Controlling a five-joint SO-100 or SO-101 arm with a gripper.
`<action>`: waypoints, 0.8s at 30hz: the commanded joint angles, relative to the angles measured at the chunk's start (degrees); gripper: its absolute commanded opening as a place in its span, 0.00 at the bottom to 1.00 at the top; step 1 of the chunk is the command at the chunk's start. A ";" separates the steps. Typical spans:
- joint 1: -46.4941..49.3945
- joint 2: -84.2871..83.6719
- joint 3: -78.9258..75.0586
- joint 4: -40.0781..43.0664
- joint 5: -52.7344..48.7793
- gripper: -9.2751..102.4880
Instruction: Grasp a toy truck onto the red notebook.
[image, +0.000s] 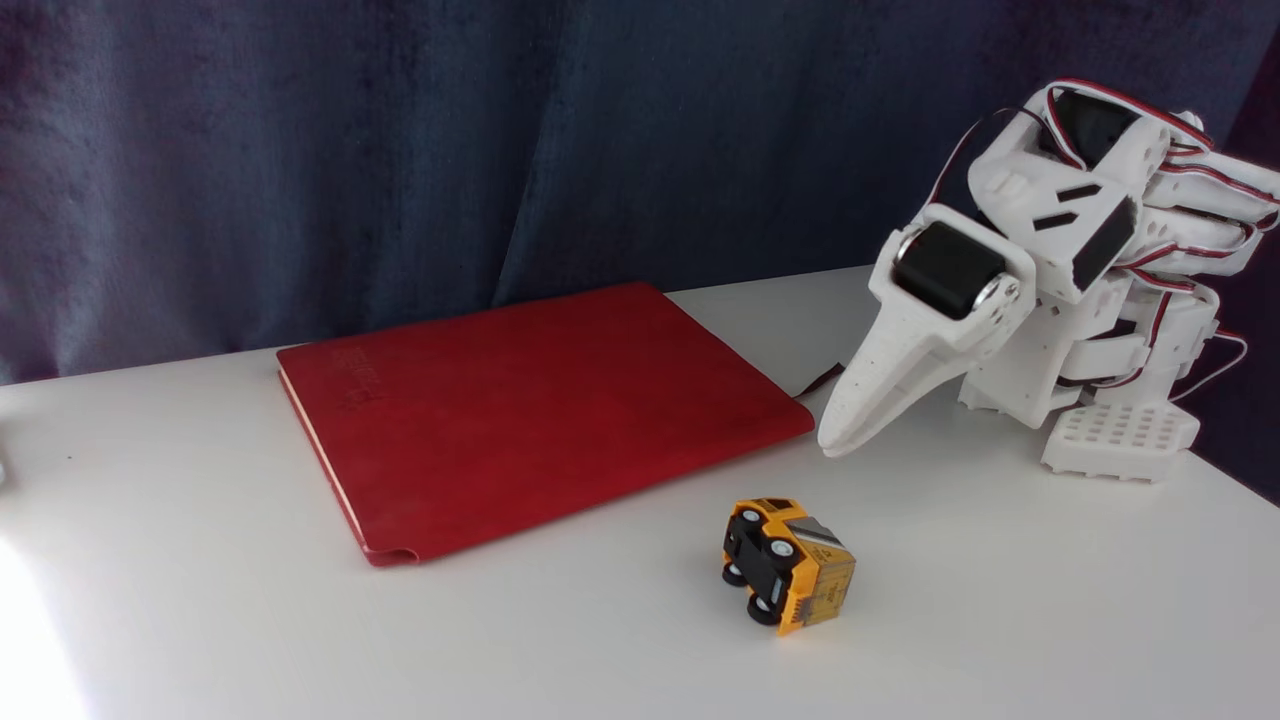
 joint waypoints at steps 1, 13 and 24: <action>-4.75 1.14 2.02 -2.02 39.99 0.08; -5.80 1.14 2.02 -1.05 42.36 0.08; -2.46 1.14 -3.25 0.88 44.03 0.11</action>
